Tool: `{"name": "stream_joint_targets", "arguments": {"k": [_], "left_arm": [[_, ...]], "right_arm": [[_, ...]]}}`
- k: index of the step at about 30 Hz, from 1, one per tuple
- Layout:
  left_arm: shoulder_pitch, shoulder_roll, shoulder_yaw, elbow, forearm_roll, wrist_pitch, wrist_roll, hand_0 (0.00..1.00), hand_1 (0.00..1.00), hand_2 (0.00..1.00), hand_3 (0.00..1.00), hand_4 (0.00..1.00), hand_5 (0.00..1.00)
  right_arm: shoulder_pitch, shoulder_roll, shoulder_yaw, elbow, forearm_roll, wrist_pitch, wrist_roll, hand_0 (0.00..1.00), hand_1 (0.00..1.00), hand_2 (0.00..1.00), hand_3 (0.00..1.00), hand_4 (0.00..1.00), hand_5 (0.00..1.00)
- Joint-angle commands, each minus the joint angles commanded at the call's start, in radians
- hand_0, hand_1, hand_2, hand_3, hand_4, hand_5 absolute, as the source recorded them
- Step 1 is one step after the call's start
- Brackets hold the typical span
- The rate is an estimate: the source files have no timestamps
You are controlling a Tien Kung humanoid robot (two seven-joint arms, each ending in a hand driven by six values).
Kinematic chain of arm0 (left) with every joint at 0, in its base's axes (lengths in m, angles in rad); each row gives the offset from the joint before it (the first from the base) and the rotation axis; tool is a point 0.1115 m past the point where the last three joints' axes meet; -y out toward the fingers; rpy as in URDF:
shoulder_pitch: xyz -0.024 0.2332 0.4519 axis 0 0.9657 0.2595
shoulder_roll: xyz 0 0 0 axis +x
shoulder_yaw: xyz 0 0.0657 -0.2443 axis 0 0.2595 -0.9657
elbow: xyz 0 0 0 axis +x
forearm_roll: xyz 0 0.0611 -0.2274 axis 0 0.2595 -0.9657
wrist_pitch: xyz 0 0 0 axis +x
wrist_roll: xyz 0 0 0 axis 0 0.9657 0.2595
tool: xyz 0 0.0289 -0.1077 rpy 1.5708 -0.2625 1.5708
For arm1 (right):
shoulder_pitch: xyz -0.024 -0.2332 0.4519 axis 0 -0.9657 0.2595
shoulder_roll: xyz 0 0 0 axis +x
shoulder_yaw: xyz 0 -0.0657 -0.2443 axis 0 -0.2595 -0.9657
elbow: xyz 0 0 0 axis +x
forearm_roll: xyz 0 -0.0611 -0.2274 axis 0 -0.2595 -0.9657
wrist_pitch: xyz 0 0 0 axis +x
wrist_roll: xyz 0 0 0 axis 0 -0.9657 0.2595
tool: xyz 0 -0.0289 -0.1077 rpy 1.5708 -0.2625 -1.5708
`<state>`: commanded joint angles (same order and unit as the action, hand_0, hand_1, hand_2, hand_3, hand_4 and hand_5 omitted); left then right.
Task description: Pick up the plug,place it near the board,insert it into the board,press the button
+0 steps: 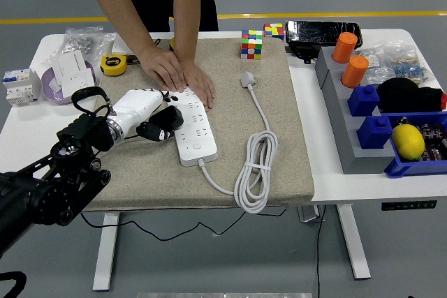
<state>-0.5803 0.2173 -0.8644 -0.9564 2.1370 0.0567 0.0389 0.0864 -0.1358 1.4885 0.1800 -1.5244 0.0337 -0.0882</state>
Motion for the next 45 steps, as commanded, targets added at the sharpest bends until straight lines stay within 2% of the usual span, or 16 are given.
{"name": "stream_joint_targets", "arguments": {"k": [9, 13, 17, 18, 23, 24, 26, 29, 30, 35, 36, 37, 41, 45], "left_arm": [[0.007, 0.018, -0.016, -0.046, -0.010, -0.032, 0.014, 0.785, 0.886, 0.832, 0.829, 0.896, 0.171], [0.030, 0.032, -0.048, -0.101, -0.026, -0.072, 0.031, 0.786, 0.890, 0.858, 0.840, 0.925, 0.190], [0.068, 0.035, -0.113, -0.168, -0.037, -0.090, 0.039, 0.786, 0.890, 0.858, 0.840, 0.925, 0.190], [0.078, 0.033, -0.129, -0.182, -0.039, -0.093, 0.039, 0.805, 0.906, 0.882, 0.843, 0.970, 0.235], [0.176, 0.008, -0.262, -0.301, -0.095, -0.095, 0.039, 0.805, 0.906, 0.882, 0.843, 0.970, 0.235], [0.202, 0.000, -0.290, -0.330, -0.123, -0.087, 0.040, 0.831, 0.915, 0.900, 0.843, 0.998, 0.591], [0.253, -0.019, -0.336, -0.383, -0.183, -0.061, 0.039, 0.831, 0.915, 0.900, 0.843, 0.998, 0.591], [0.329, -0.042, -0.360, -0.457, -0.299, -0.015, 0.025, 0.831, 0.915, 0.900, 0.843, 0.998, 0.591], [0.354, -0.049, -0.360, -0.479, -0.344, -0.008, 0.021, 0.916, 0.980, 0.949, 0.910, 0.998, 0.998], [0.430, -0.062, -0.343, -0.517, -0.513, -0.003, 0.013, 0.916, 0.980, 0.949, 0.910, 0.998, 0.998], [0.438, -0.064, -0.337, -0.517, -0.536, -0.004, 0.012, 0.989, 0.998, 0.977, 0.947, 0.998, 0.998], [0.443, -0.065, -0.333, -0.516, -0.550, -0.004, 0.011, 0.989, 0.998, 0.977, 0.947, 0.998, 0.998], [0.457, -0.073, -0.314, -0.506, -0.576, -0.006, 0.011, 0.989, 0.998, 0.977, 0.947, 0.998, 0.998], [0.457, -0.076, -0.303, -0.487, -0.533, -0.009, 0.025, 0.998, 0.998, 0.984, 0.957, 0.998, 0.998]], "right_arm": [[0.003, 0.001, 0.000, 0.000, 0.003, -0.001, 0.000, 0.857, 0.766, 0.752, 0.786, 0.998, 0.905], [0.004, 0.001, 0.001, 0.000, 0.005, -0.002, 0.000, 0.857, 0.766, 0.752, 0.786, 0.998, 0.904], [0.002, 0.002, 0.004, 0.000, 0.004, -0.002, -0.002, 0.857, 0.766, 0.752, 0.786, 0.998, 0.904], [0.002, 0.002, 0.004, 0.000, 0.004, -0.002, -0.001, 0.856, 0.766, 0.752, 0.786, 0.998, 0.904], [0.001, 0.006, 0.007, 0.000, 0.004, -0.002, 0.001, 0.856, 0.766, 0.752, 0.786, 0.998, 0.904], [0.001, 0.007, 0.008, 0.000, 0.003, -0.003, 0.001, 0.856, 0.766, 0.752, 0.785, 0.998, 0.904], [-0.001, 0.008, 0.008, 0.000, 0.005, -0.003, 0.002, 0.856, 0.766, 0.752, 0.785, 0.998, 0.904], [-0.004, 0.009, 0.014, 0.000, 0.000, -0.003, 0.000, 0.856, 0.766, 0.752, 0.785, 0.998, 0.904], [-0.005, 0.009, 0.016, 0.000, -0.001, -0.003, 0.000, 0.855, 0.766, 0.751, 0.785, 0.998, 0.902], [-0.002, 0.011, 0.015, 0.000, 0.002, -0.004, 0.002, 0.855, 0.766, 0.751, 0.785, 0.998, 0.902], [-0.002, 0.011, 0.014, 0.000, 0.003, -0.004, 0.003, 0.856, 0.765, 0.752, 0.785, 0.998, 0.903], [-0.001, 0.011, 0.014, 0.000, 0.003, -0.004, 0.004, 0.856, 0.765, 0.752, 0.785, 0.998, 0.903], [-0.001, 0.011, 0.014, 0.000, 0.000, -0.004, 0.003, 0.856, 0.765, 0.752, 0.785, 0.998, 0.903], [-0.003, 0.009, 0.013, 0.000, -0.002, -0.003, 0.002, 0.856, 0.765, 0.752, 0.785, 0.998, 0.902]]}}
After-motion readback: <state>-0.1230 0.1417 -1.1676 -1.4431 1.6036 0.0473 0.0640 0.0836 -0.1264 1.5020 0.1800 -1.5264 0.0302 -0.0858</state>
